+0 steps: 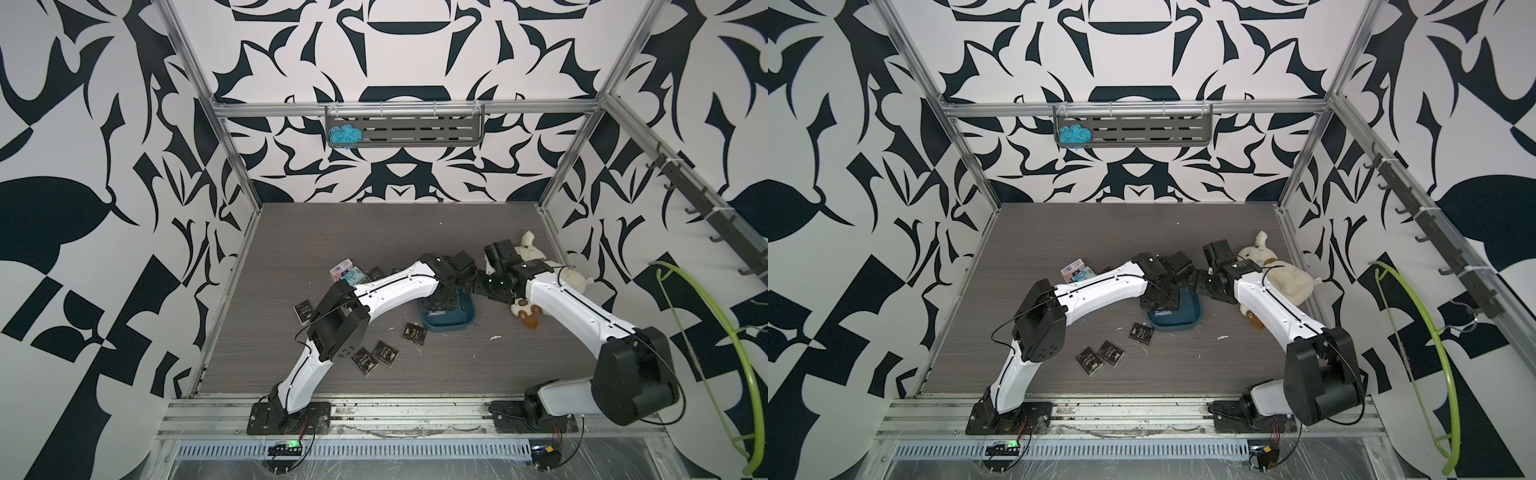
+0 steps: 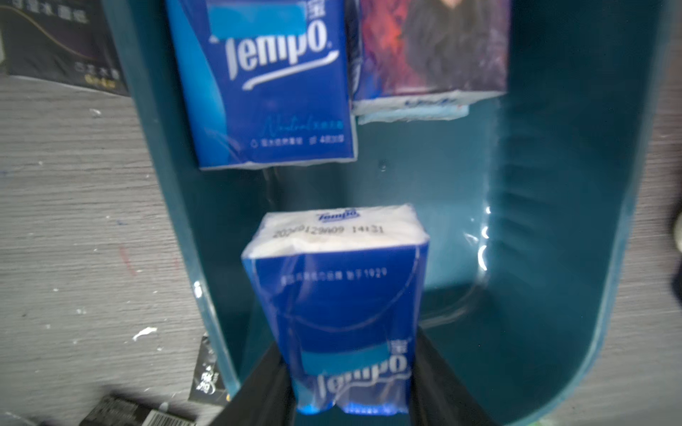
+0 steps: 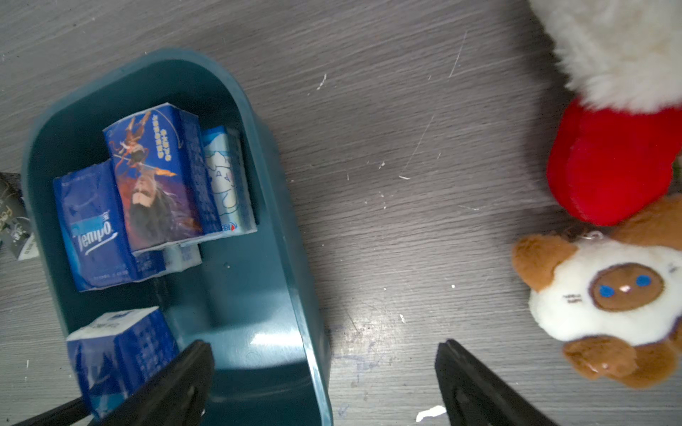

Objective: Put the pocket tissues into the storage box
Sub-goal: Place the pocket tissues in the storage box.

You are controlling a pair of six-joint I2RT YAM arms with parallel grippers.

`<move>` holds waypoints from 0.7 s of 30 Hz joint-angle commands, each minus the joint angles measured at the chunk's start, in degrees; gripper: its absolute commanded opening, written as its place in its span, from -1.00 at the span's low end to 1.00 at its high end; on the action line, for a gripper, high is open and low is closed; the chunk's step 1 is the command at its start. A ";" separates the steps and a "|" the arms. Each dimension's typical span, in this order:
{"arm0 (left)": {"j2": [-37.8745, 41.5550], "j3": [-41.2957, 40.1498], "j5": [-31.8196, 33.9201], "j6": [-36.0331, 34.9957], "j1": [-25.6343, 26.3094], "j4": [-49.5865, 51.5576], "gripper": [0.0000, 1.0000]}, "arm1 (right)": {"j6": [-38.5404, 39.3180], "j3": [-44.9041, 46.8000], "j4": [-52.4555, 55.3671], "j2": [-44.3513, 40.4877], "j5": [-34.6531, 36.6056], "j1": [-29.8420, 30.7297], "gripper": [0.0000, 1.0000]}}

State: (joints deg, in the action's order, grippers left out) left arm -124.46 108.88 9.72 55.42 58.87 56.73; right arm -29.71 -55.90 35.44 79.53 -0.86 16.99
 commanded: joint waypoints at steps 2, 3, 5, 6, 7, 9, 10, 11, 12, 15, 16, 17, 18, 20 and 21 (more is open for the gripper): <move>-1.48 1.09 1.18 -0.83 -0.16 2.51 0.08 | 0.49 -0.70 1.33 -2.08 -0.05 -0.12 0.98; -1.52 1.06 1.51 -0.79 -0.23 2.53 0.15 | 0.73 -0.70 1.55 -2.32 -0.10 -0.12 0.98; -1.43 1.57 2.19 -0.76 -0.30 2.80 0.31 | 1.42 -0.82 2.03 -2.62 -0.02 -0.12 0.98; -1.40 1.97 2.67 -0.68 -0.25 3.29 0.38 | 1.82 -1.04 2.38 -2.78 -0.06 -0.12 0.98; -1.14 2.32 3.03 -0.61 -0.27 3.48 0.43 | 2.23 -1.29 2.79 -2.87 -0.10 -0.12 0.98; -0.44 2.37 3.78 -0.51 -0.25 3.99 0.51 | 2.89 -1.83 3.48 -3.05 -0.39 -0.12 0.98; 0.09 2.42 4.14 -0.39 -0.27 4.24 0.56 | 3.25 -2.01 3.58 -3.13 -0.76 -0.12 0.98; 0.85 2.09 4.65 -0.22 -0.25 4.38 0.58 | 3.61 -2.17 3.82 -3.15 -1.40 -0.12 0.98; 1.61 1.72 5.34 -0.12 -0.32 4.36 0.59 | 3.93 -2.19 3.92 -3.34 -2.00 -0.14 0.98; 4.65 -0.47 7.48 -0.10 -0.26 3.57 0.59 | 4.45 -2.15 4.44 -3.58 -4.67 -0.12 0.89; 5.72 -1.33 8.19 -0.20 -0.25 3.20 0.59 | 4.48 -2.11 4.54 -3.67 -5.89 -0.12 0.84; 7.04 -2.55 8.98 -0.57 -0.30 2.66 0.59 | 4.33 -1.87 4.59 -3.84 -7.27 -0.03 0.79; 8.37 -3.80 9.62 -1.06 -0.34 1.71 0.60 | 4.48 -1.63 4.68 -4.10 -8.35 0.04 0.74; 10.65 -6.13 11.18 -2.40 -0.55 0.71 0.60 | 4.48 -0.92 4.71 -4.78 -9.27 0.32 0.71; 11.79 -7.05 11.71 -3.10 -0.81 0.81 0.61 | 4.49 -0.66 4.91 -5.06 -9.53 0.49 0.70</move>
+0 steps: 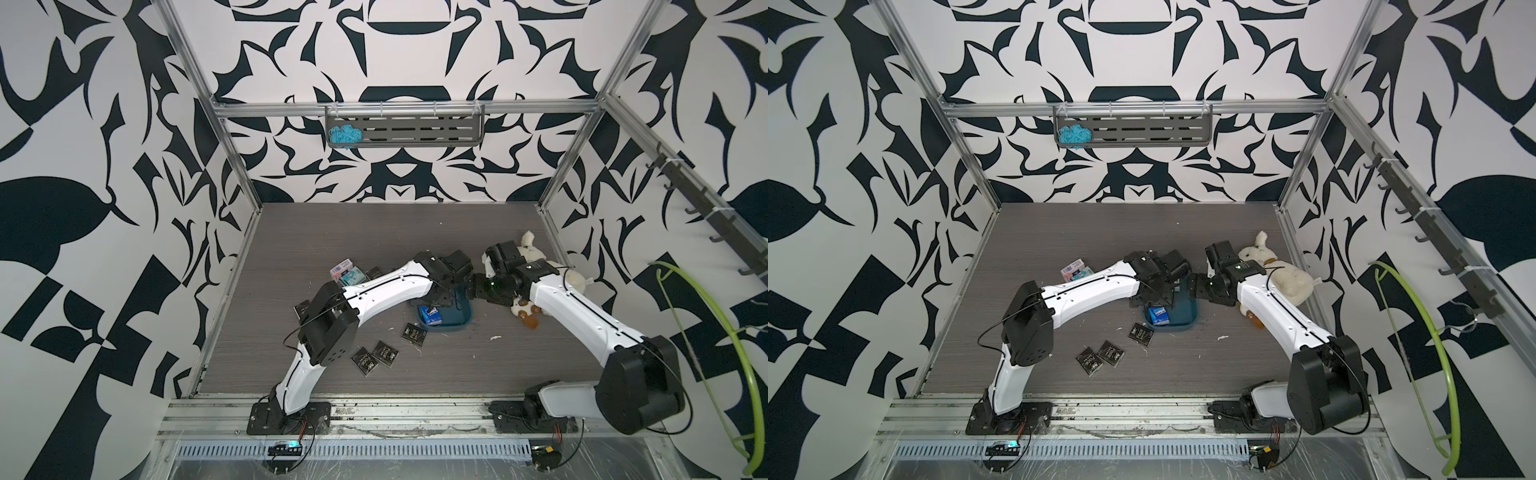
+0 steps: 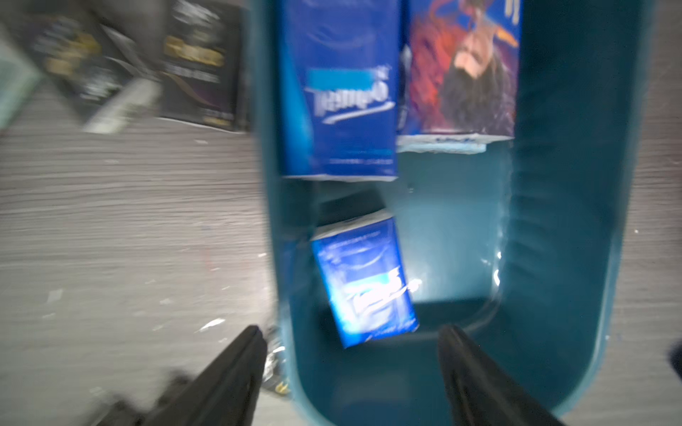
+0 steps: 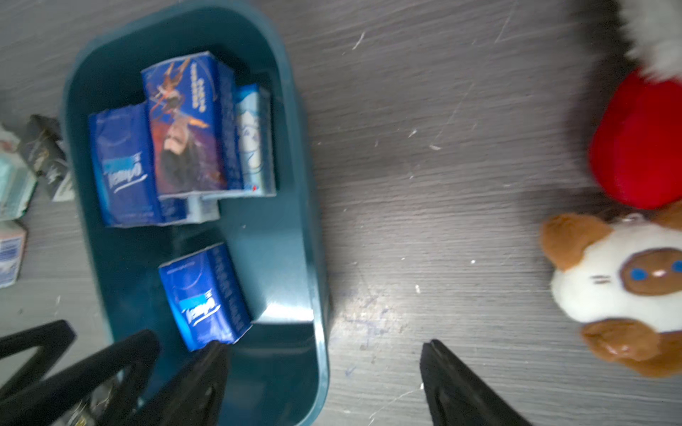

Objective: Put the pocket tissues into the storage box
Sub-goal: Place the pocket tissues in the storage box, then pick up the pocket tissues from the center of the board.

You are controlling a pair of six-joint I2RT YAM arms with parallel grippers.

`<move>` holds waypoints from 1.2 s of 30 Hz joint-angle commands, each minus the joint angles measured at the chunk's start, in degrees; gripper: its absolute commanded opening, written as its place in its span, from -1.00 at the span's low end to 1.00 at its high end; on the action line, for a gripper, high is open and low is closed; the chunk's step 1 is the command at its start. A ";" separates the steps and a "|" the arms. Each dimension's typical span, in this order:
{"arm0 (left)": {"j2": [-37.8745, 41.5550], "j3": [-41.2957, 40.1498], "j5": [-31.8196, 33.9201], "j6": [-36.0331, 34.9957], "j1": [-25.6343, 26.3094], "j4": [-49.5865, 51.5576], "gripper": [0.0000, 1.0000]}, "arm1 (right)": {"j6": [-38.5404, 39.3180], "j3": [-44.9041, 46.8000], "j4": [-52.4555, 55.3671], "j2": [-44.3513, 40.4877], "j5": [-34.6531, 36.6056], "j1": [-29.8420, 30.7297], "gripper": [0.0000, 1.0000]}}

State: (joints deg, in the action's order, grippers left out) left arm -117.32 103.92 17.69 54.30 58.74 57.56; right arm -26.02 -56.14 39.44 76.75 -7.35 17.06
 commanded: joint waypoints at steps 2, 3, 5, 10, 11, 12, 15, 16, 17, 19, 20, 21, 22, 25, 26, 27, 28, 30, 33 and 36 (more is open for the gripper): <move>6.70 -3.71 4.09 -3.25 -1.56 0.33 0.63 | 0.59 -0.29 1.96 -2.90 -3.43 0.67 0.69; 7.90 -4.78 4.26 -3.85 -2.18 0.63 0.65 | 0.38 -0.29 2.37 -3.31 -3.77 0.75 0.68; 10.13 -7.02 4.18 -5.74 -3.52 0.62 0.68 | -0.57 0.05 2.48 -4.42 -4.34 1.50 0.66; 15.85 -15.54 2.55 -11.96 -9.04 -1.90 0.78 | -4.66 1.70 1.41 -6.37 -3.58 4.43 0.64; 16.75 -17.32 1.67 -13.08 -10.78 -2.29 0.79 | -5.71 2.11 0.83 -6.57 -3.93 5.02 0.64; 17.78 -18.95 1.06 -14.48 -12.10 -2.78 0.79 | -6.79 2.54 0.09 -6.54 -4.16 5.76 0.63; 20.37 -23.73 0.33 -19.17 -15.67 -4.82 0.81 | -9.11 3.22 -2.24 -6.07 -4.05 7.55 0.73; 21.13 -25.08 -0.04 -20.46 -17.14 -5.41 0.82 | -9.67 3.23 -2.67 -5.61 -3.54 7.93 0.75; 21.48 -26.13 -0.81 -21.57 -18.60 -5.93 0.82 | -10.11 3.23 -3.06 -5.16 -3.36 8.11 0.76; 22.03 -28.00 -3.36 -23.97 -22.68 -6.92 0.82 | -10.79 3.52 -4.31 -4.13 -3.36 8.12 0.77; 22.04 -28.72 -4.29 -24.77 -24.52 -7.33 0.82 | -10.89 3.58 -4.81 -3.65 -3.30 8.16 0.77; 21.96 -29.46 -5.42 -25.91 -26.62 -7.86 0.82 | -10.98 3.58 -5.19 -3.09 -3.27 8.12 0.77; 21.72 -29.95 -6.17 -26.85 -28.46 -8.24 0.82 | -10.98 3.48 -5.55 -2.41 -3.18 8.14 0.77; 20.49 -30.51 -6.71 -29.85 -32.01 -8.86 0.83 | -10.89 2.74 -5.93 -0.42 -2.98 8.17 0.77; 19.90 -30.40 -6.66 -30.93 -32.86 -9.04 0.83 | -10.80 2.40 -6.06 0.24 -2.93 8.17 0.77; 19.30 -30.14 -6.65 -31.94 -33.47 -9.03 0.83 | -10.78 2.11 -6.21 0.92 -2.90 8.17 0.77; 18.65 -29.82 -6.58 -32.71 -33.81 -8.93 0.84 | -10.80 1.81 -6.22 1.47 -2.89 8.17 0.77; 16.97 -29.28 -6.75 -34.33 -34.68 -8.94 0.84 | -10.76 1.31 -6.22 2.43 -2.63 8.17 0.77; 14.35 -28.53 -8.21 -36.36 -35.51 -8.87 0.84 | -11.05 1.21 -6.55 3.17 -2.03 8.17 0.77; 12.31 -28.38 -9.08 -37.75 -35.54 -8.55 0.84 | -11.25 1.30 -6.57 3.53 -1.87 8.17 0.77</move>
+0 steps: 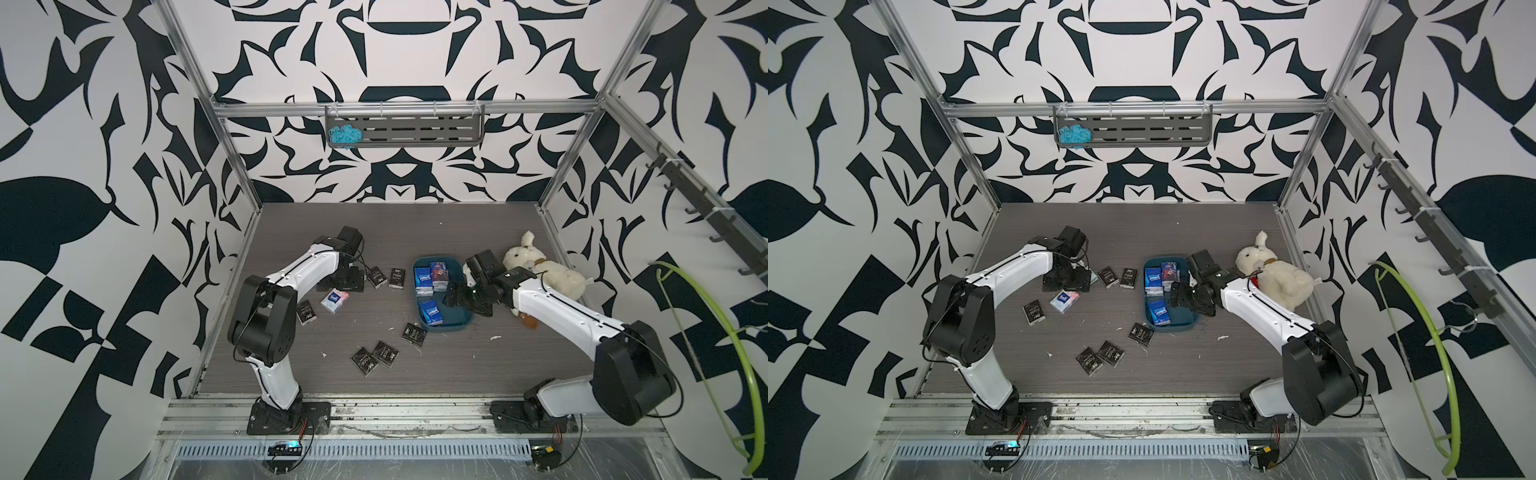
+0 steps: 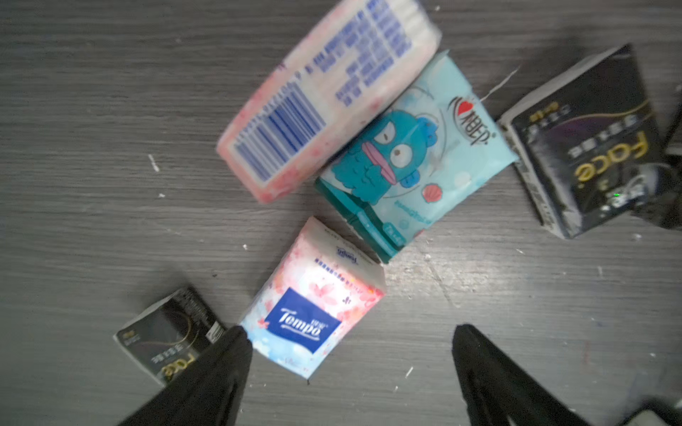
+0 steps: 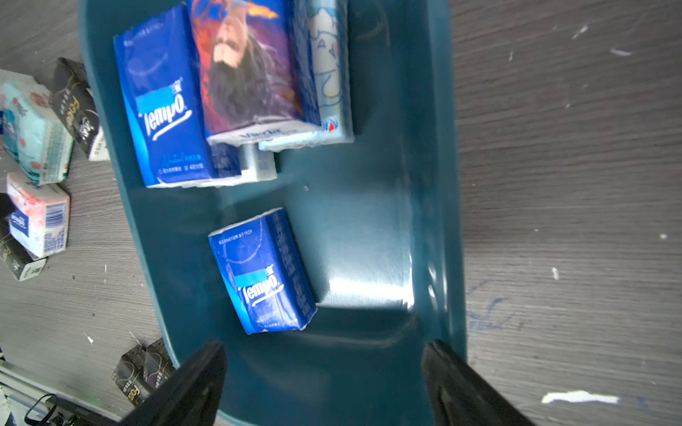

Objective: Put the pocket tissues into the storage box
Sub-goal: Pick up the pocket tissues from the center of the board.

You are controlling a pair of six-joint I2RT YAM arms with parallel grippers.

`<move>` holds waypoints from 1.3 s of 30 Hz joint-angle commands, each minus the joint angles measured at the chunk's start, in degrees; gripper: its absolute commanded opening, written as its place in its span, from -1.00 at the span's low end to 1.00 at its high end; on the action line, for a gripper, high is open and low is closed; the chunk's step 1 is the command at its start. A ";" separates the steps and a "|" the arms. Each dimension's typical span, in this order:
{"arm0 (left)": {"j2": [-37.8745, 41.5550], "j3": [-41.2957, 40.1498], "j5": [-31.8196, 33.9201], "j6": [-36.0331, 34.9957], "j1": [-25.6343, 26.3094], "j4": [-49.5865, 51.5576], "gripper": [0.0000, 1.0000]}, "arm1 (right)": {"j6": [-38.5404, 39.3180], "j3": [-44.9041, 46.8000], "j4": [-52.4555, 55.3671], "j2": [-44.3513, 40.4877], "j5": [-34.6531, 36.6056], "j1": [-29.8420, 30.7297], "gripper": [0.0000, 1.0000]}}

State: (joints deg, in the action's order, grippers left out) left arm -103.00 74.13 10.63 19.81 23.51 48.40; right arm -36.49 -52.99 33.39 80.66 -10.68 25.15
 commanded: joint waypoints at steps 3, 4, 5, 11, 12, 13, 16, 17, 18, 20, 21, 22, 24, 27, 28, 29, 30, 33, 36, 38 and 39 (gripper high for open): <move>-2.90 0.42 -1.51 -3.72 -0.25 0.64 0.84 | -0.82 -1.68 -0.25 -0.34 1.79 0.08 0.77; -2.89 -0.13 -1.49 -3.79 -0.37 0.41 0.84 | -0.80 -1.62 -0.25 -0.38 1.91 0.06 0.77; -2.84 -0.62 -1.66 -3.89 -0.34 0.14 0.84 | -0.84 -1.59 -0.21 -0.45 1.90 0.06 0.77; -2.08 -2.90 -2.52 -2.99 -0.40 -0.55 0.79 | -0.73 -2.28 0.27 -1.32 1.93 0.08 0.77; -1.71 -3.36 -2.80 -2.79 -0.39 -0.73 0.78 | -0.64 -2.53 0.46 -1.45 1.90 0.08 0.77; -1.40 -3.68 -2.78 -2.59 -0.37 -0.76 0.78 | -0.62 -2.76 0.53 -1.64 1.86 0.08 0.77; -0.23 -3.71 -3.16 -1.22 -0.40 -0.07 0.78 | -0.34 -3.59 1.16 -2.17 1.90 0.08 0.77; 0.36 -3.38 -3.02 -0.74 -0.33 0.43 0.79 | -0.25 -3.91 1.25 -2.31 1.91 0.08 0.77; 0.98 -3.04 -2.27 -0.26 -0.35 0.89 0.80 | -0.05 -4.17 1.43 -2.41 1.91 0.08 0.77; 2.23 -2.23 -1.09 -0.04 -0.34 1.61 0.82 | 0.15 -4.64 1.84 -2.39 1.95 0.08 0.77; 2.73 -1.76 -0.70 -0.12 -0.41 1.93 0.83 | 0.24 -4.75 2.03 -2.42 2.00 0.08 0.77; 3.02 -1.44 -0.41 -0.37 -0.35 2.12 0.84 | 0.19 -4.75 2.20 -2.45 1.98 0.08 0.77; 3.16 -1.00 0.31 -1.35 -0.34 2.09 0.85 | 0.19 -4.59 2.36 -2.49 2.06 0.08 0.77; 1.33 -1.33 1.05 -2.87 -0.39 1.87 0.85 | 0.15 -4.49 2.54 -2.36 2.08 0.08 0.77; 0.60 -1.56 0.91 -3.22 -0.40 1.68 0.86 | 0.19 -4.57 2.56 -2.36 2.06 0.08 0.77; -0.23 -2.13 0.72 -3.66 -0.46 0.91 0.85 | 0.19 -4.73 2.73 -2.40 2.14 0.08 0.77; -0.90 -2.81 0.37 -4.09 -0.37 0.00 0.85 | 0.36 -4.99 2.97 -2.51 2.39 0.03 0.77; -2.48 -4.07 -0.06 -4.87 -0.38 -1.29 0.85 | 1.01 -6.00 4.26 -2.67 3.40 0.07 0.77; -3.03 -4.43 -1.22 -4.55 -0.37 -2.65 0.80 | 1.50 -6.50 5.30 -2.96 4.17 0.02 0.77; -2.61 -5.07 -2.04 -3.99 -0.38 -3.37 0.78 | 1.72 -6.34 5.70 -3.23 4.34 0.07 0.77; -2.35 -5.45 -2.22 -3.66 -0.33 -3.65 0.77 | 1.86 -6.14 5.89 -3.35 4.52 0.01 0.77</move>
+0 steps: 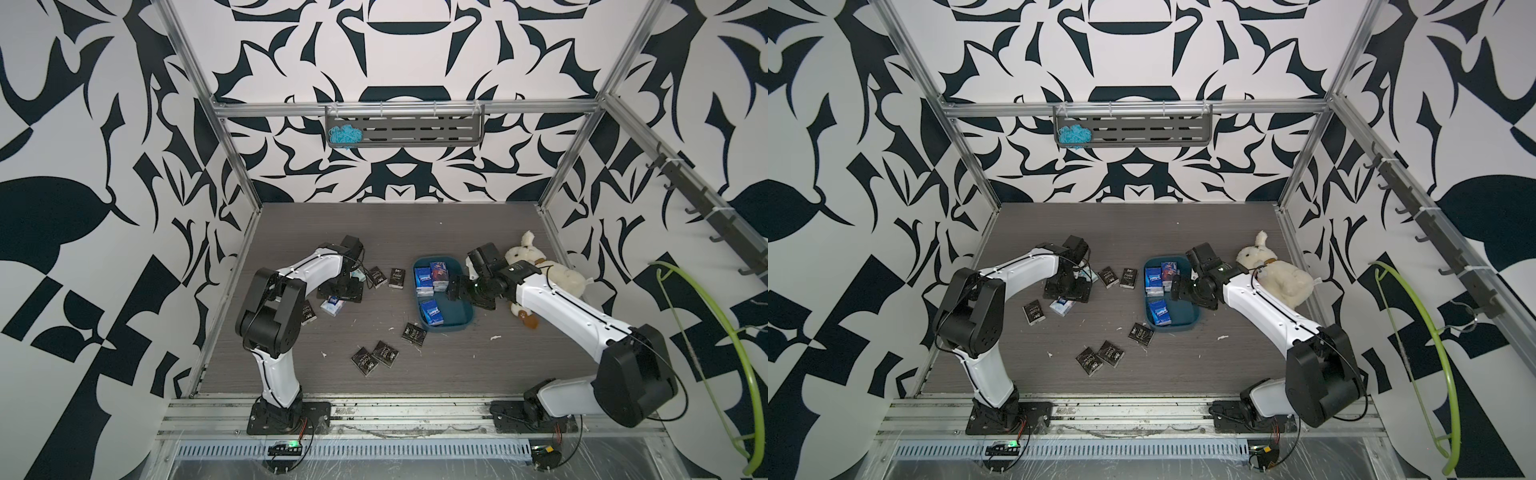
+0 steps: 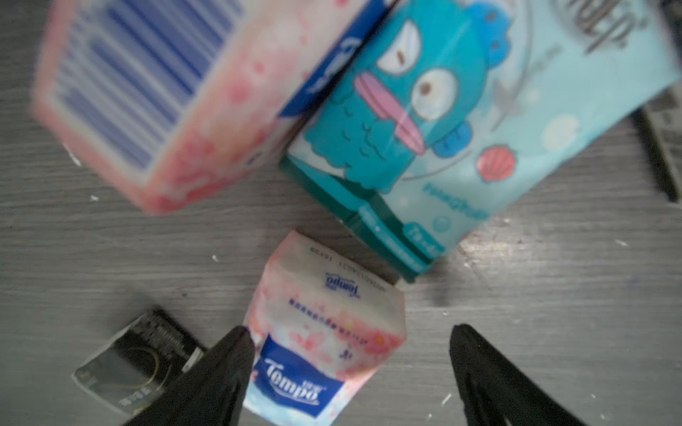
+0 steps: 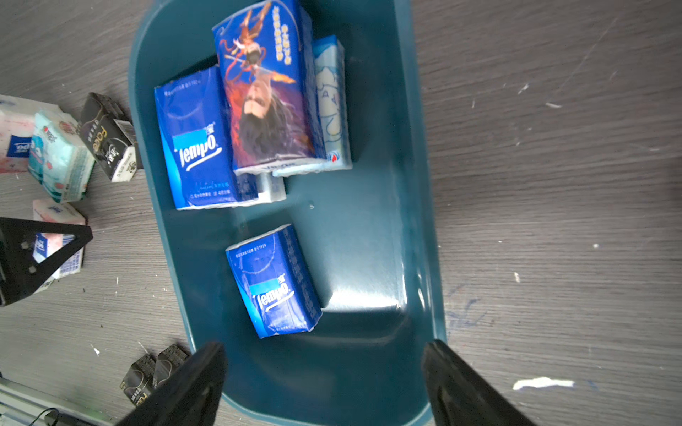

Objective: Put the pocket tissues into the storage box
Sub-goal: Pick up the pocket tissues from the center of the board.

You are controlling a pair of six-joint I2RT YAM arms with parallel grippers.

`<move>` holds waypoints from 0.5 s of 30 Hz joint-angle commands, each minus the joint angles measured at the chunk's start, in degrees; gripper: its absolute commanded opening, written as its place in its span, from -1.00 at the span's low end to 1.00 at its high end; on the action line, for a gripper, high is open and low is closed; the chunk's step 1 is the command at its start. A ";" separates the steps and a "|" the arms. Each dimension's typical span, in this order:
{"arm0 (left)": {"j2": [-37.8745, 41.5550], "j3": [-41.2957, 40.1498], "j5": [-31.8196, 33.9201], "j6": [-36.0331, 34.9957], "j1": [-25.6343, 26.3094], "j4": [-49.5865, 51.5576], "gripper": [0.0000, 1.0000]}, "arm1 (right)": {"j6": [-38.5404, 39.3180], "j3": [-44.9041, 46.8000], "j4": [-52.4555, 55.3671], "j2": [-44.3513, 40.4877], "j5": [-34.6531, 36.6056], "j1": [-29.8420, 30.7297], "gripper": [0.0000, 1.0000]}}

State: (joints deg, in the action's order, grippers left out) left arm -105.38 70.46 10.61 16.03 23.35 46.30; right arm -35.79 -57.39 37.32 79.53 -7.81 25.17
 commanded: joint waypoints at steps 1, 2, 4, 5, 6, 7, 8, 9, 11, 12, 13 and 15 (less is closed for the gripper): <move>0.24 -2.06 -2.25 0.52 -0.20 -1.70 0.75 | 1.24 -1.63 2.05 -2.26 1.77 -0.03 0.77; 0.50 -2.37 -2.39 0.90 -0.20 -1.74 0.72 | 1.33 -1.46 2.05 -2.31 1.75 -0.03 0.77; 1.00 -2.78 -3.05 1.90 -0.21 -1.50 0.62 | 1.51 -1.05 2.06 -2.36 1.76 -0.04 0.77; 1.39 -3.00 -3.23 2.66 -0.24 -1.17 0.60 | 1.62 -0.97 2.06 -2.44 1.83 -0.06 0.77; 1.96 -2.95 -3.51 3.75 -0.20 -0.60 0.59 | 1.81 -0.81 2.07 -2.52 1.84 -0.03 0.77; 2.59 -3.20 -4.25 4.58 -0.17 -0.22 0.59 | 1.93 -0.68 2.12 -2.58 1.88 -0.03 0.77; 3.64 -3.58 -5.01 6.26 -0.15 -0.01 0.59 | 2.11 -0.55 2.12 -2.67 2.00 -0.05 0.77; 4.84 -4.18 -6.08 8.22 -0.02 0.01 0.58 | 2.21 -0.30 2.14 -2.76 2.14 -0.03 0.77; 7.15 -5.16 -7.60 12.01 0.48 0.25 0.58 | 2.29 -0.10 2.13 -2.89 2.37 -0.08 0.77; 8.35 -5.69 -7.95 13.83 1.05 0.28 0.59 | 2.38 0.04 2.14 -2.90 2.36 -0.03 0.77; 9.45 -5.97 -7.87 15.17 1.56 0.28 0.60 | 2.35 0.16 2.10 -2.83 2.37 -0.03 0.78; 11.29 -6.11 -6.34 17.32 2.53 1.80 0.65 | 2.48 0.34 2.05 -2.74 2.19 -0.03 0.78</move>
State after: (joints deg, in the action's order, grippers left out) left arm -97.38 64.93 5.58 27.49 24.69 45.56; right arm -34.24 -57.28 39.00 78.02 -6.57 25.15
